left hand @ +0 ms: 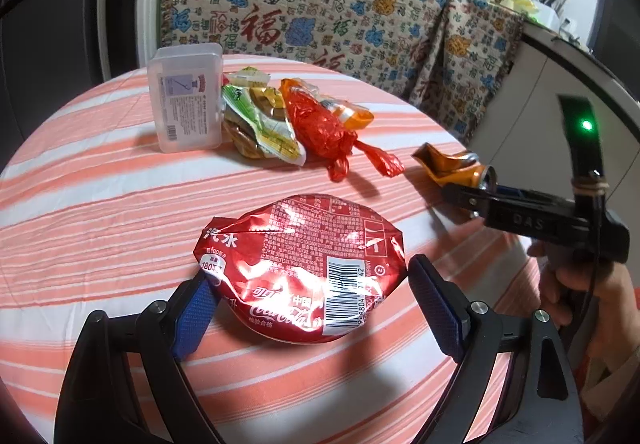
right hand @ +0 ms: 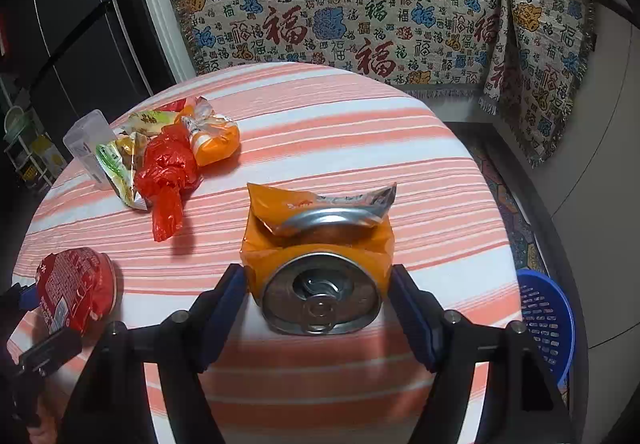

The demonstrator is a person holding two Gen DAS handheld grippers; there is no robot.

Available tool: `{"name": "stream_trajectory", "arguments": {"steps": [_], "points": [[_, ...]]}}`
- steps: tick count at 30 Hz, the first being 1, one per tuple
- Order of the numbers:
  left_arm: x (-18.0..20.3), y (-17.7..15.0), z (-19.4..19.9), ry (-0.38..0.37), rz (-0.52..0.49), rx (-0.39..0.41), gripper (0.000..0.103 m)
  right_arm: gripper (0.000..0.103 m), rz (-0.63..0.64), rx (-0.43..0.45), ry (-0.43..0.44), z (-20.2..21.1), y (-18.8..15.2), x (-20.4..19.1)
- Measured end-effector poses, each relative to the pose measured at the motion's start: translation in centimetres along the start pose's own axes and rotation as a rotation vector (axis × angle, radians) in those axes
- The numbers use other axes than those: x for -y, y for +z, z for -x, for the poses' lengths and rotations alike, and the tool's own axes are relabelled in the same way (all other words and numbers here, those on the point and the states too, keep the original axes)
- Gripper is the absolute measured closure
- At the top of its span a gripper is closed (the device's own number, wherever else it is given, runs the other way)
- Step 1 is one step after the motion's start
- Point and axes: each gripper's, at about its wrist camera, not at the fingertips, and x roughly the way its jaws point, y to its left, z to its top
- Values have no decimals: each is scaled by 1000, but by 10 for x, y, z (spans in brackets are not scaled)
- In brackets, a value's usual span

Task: Collect trash
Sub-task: 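Carry the wrapper and can over the blue basket and open both tools to drop them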

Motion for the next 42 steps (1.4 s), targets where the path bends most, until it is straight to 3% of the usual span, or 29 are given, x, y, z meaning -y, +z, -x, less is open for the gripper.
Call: {"name": "stream_trajectory", "arguments": {"steps": [10, 15, 19, 26, 32, 42], "points": [[24, 6, 20, -70, -24, 59, 13, 29, 40, 91, 44, 56, -8, 20], [67, 16, 23, -130, -57, 55, 13, 29, 33, 125, 34, 86, -8, 50], [118, 25, 19, -188, -124, 46, 13, 29, 11, 130, -15, 107, -7, 96], [212, 41, -16, -297, -182, 14, 13, 29, 0, 104, -145, 127, -15, 186], [278, 44, -69, -346, -182, -50, 13, 29, -46, 78, -192, 126, -31, 247], [324, 36, -120, -350, -191, -116, 12, 29, -72, 31, -195, 104, -49, 301]]}}
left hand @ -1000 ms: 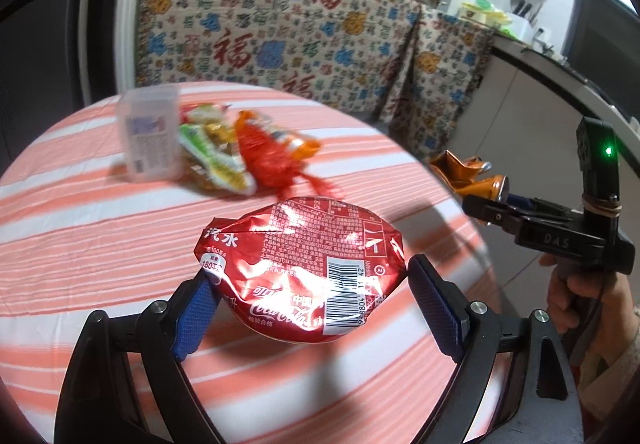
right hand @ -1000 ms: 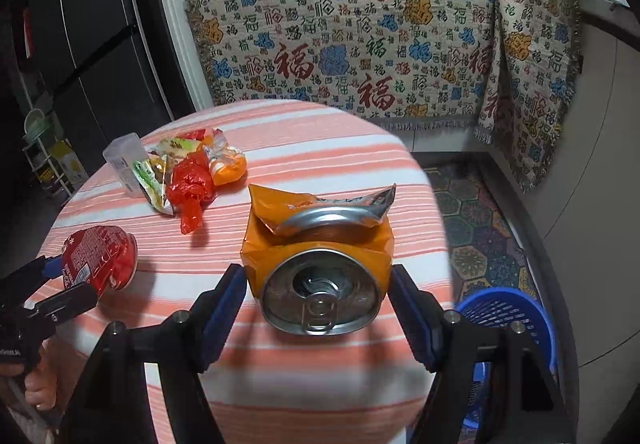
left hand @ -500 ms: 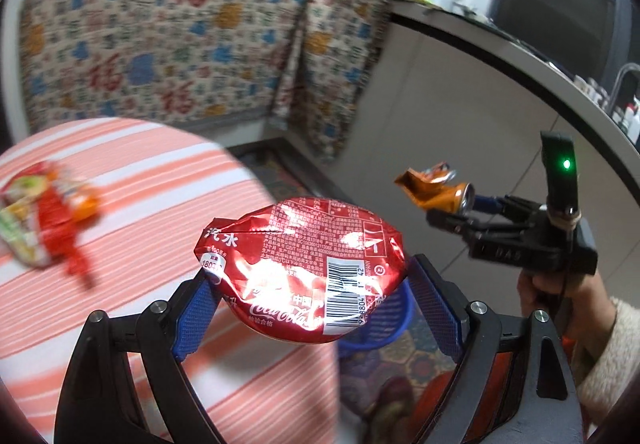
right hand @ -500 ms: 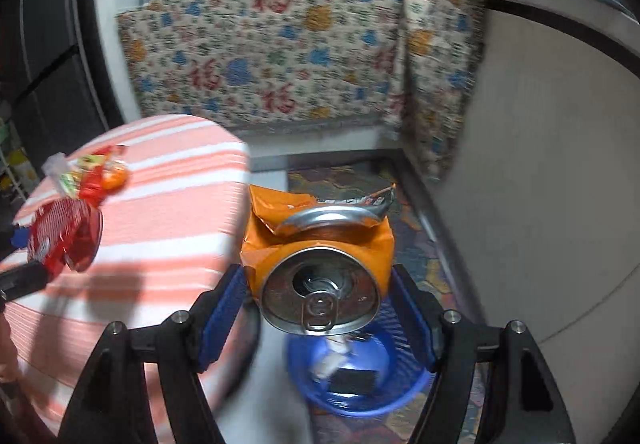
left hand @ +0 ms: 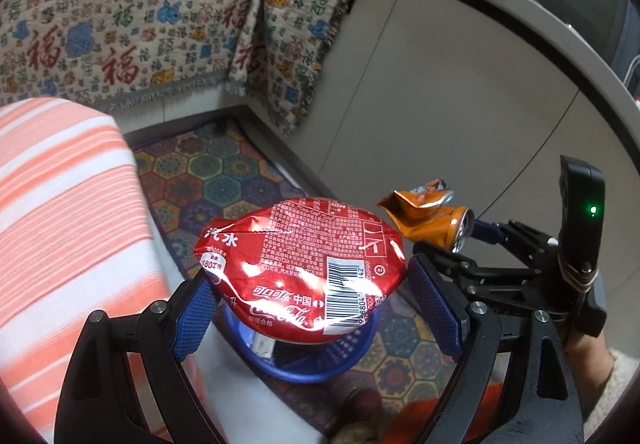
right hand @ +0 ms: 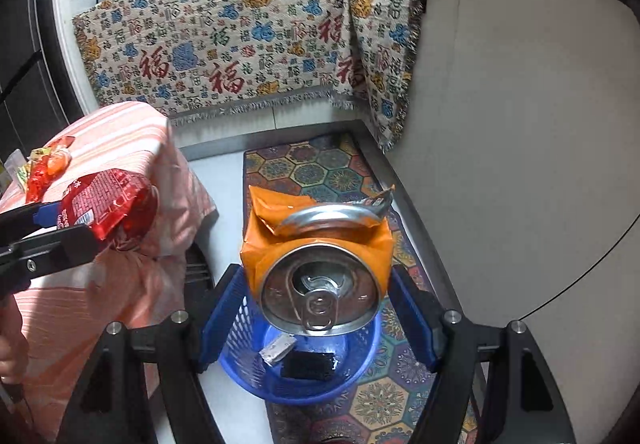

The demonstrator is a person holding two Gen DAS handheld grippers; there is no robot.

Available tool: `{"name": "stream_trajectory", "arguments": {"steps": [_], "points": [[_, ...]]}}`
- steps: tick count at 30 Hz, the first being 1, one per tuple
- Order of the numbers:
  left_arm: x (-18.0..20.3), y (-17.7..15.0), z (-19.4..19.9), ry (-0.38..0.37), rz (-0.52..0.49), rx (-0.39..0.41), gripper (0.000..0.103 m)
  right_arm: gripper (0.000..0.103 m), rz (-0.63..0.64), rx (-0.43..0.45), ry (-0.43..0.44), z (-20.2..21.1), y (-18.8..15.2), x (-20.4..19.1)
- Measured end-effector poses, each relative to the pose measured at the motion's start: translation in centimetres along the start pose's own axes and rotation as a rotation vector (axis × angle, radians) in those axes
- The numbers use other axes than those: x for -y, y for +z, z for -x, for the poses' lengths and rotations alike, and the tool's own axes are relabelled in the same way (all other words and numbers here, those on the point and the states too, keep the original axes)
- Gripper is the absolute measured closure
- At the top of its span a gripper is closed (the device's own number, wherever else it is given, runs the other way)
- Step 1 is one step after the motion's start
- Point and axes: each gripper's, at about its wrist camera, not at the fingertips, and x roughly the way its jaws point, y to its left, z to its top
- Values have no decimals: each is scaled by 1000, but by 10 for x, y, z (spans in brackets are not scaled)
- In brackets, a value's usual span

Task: Collect trash
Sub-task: 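Carry the wrapper and can over the blue basket and open both tools to drop them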

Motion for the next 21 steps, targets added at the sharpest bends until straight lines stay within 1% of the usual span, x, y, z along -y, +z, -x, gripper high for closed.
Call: {"name": "stream_trajectory", "arguments": {"steps": [5, 8, 14, 16, 18, 19, 21], "points": [[2, -4, -12, 5, 5, -17, 12, 29, -13, -34, 6, -13, -7, 8], [0, 0, -23, 4, 17, -25, 12, 28, -9, -44, 10, -19, -10, 8], [1, 5, -41, -18, 24, -41, 12, 28, -10, -72, 23, -30, -14, 9], [-1, 9, -49, -49, 47, -59, 11, 27, -6, -77, 34, -35, -16, 8], [-2, 12, -59, -86, 71, -73, 8, 26, -4, -88, 58, -42, -19, 7], [-2, 13, -62, -91, 76, -74, 6, 22, -4, -100, 58, -44, -20, 4], [-2, 14, -66, -96, 86, -76, 6, 21, 7, -122, 26, -48, -21, 0]]}}
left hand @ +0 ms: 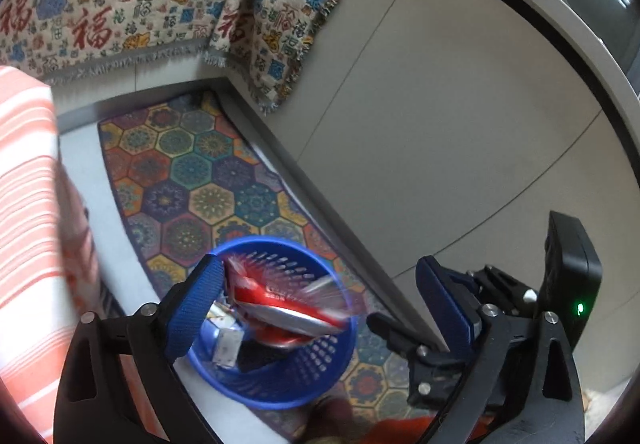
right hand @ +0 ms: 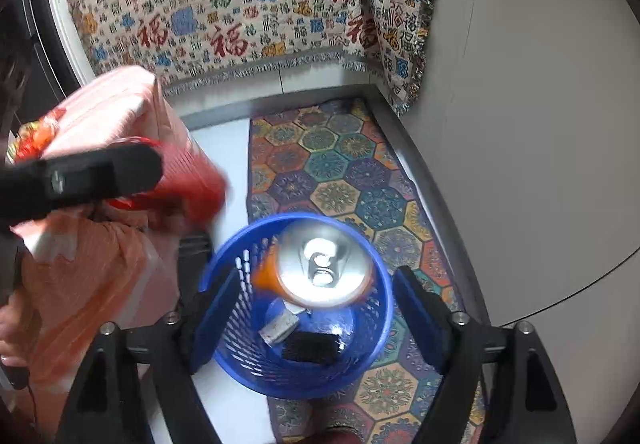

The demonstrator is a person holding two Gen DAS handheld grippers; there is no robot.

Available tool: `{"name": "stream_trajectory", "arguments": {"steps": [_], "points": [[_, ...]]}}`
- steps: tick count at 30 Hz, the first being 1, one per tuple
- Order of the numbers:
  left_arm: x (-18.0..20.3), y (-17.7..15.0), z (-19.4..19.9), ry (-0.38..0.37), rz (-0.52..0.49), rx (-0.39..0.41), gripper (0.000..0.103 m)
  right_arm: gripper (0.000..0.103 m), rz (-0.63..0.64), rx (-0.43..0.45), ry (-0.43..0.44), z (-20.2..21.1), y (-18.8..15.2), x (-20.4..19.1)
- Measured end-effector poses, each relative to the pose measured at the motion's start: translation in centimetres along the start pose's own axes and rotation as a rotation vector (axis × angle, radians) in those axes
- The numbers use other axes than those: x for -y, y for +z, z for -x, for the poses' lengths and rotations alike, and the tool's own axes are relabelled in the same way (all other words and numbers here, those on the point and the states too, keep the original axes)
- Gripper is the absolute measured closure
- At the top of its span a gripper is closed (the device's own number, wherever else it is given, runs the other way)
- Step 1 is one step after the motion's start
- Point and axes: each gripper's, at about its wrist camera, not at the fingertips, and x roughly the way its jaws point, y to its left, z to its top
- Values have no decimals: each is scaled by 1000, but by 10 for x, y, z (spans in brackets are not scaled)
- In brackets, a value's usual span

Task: Collect trash
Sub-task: 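Carry the wrapper and can over the blue basket and open both tools to drop them, then move both tools back over the table toward the remaining trash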

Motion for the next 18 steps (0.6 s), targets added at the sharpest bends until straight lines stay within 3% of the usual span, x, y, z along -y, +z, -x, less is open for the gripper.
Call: {"name": "stream_trajectory", "arguments": {"steps": [5, 11, 14, 18], "points": [[-1, -2, 16, 11, 0, 16, 6, 20, 5, 30, -11, 12, 3, 4], [-5, -15, 76, 55, -26, 72, 6, 20, 27, 156, -25, 47, 18, -2], [-14, -32, 114, 114, -42, 93, 6, 20, 52, 227, -14, 66, 26, -17], [-43, -68, 160, 249, -30, 105, 5, 20, 121, 292, 11, 84, 32, -55]]}}
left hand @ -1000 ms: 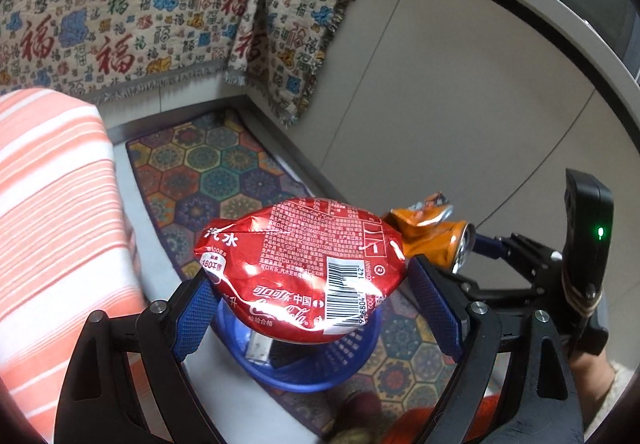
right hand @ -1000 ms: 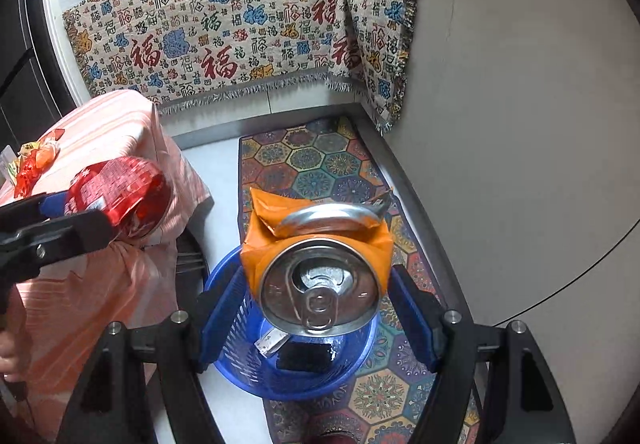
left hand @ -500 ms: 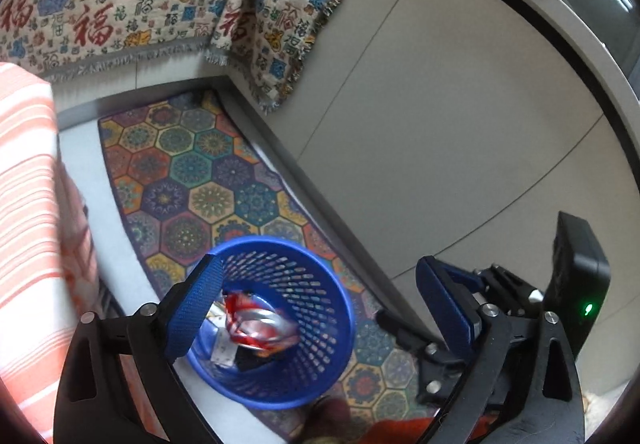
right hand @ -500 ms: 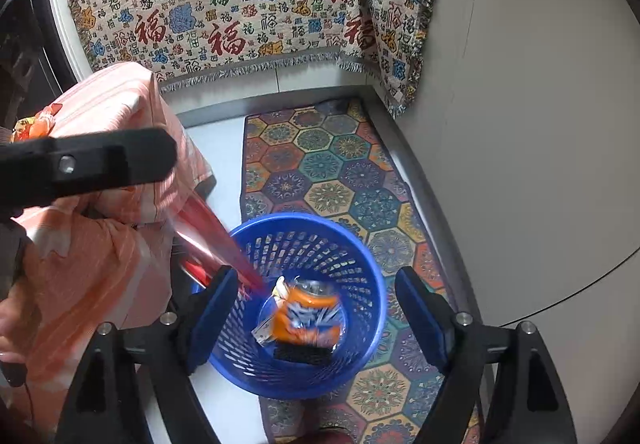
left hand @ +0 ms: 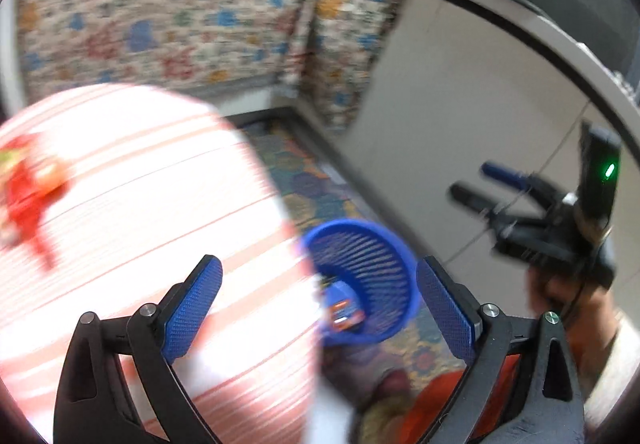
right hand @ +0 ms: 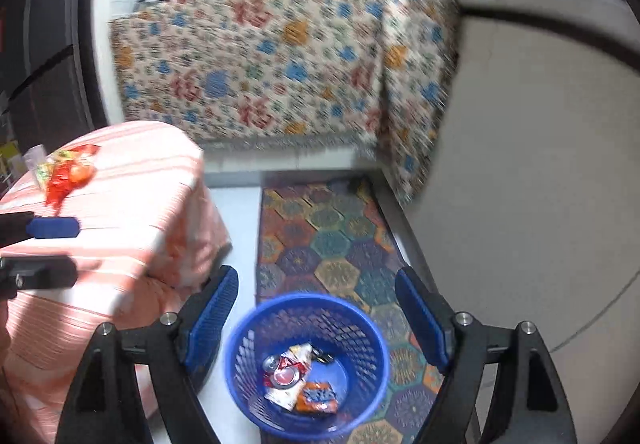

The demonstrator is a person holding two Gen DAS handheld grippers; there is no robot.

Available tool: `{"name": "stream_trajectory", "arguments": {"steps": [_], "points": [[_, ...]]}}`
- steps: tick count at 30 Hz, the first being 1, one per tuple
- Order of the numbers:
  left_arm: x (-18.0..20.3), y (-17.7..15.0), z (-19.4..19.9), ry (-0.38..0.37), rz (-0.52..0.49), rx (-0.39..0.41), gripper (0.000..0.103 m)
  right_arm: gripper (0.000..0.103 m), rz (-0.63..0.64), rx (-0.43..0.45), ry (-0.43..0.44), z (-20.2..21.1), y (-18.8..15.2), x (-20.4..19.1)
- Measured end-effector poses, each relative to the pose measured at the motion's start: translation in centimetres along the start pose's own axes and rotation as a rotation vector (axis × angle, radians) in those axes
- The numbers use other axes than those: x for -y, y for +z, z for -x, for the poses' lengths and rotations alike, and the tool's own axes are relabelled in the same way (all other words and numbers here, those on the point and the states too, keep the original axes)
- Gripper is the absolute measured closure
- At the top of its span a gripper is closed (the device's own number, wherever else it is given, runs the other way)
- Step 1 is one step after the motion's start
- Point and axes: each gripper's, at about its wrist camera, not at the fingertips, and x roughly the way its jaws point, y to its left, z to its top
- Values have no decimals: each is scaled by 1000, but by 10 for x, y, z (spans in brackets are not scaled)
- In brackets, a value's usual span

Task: Collect trash
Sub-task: 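Move both tools back over the table toward the remaining trash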

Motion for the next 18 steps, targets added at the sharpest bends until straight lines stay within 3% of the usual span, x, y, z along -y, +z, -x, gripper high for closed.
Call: {"name": "stream_trajectory", "arguments": {"steps": [7, 13, 18], "points": [[-104, -59, 34, 259, 113, -54, 4, 20, 113, -21, 176, -3, 13, -99], [-180, -72, 56, 412, 209, -44, 5, 20, 226, -81, 319, -15, 13, -197], [-214, -73, 64, 505, 235, -57, 4, 20, 277, -153, 366, -31, 7, -256]]}}
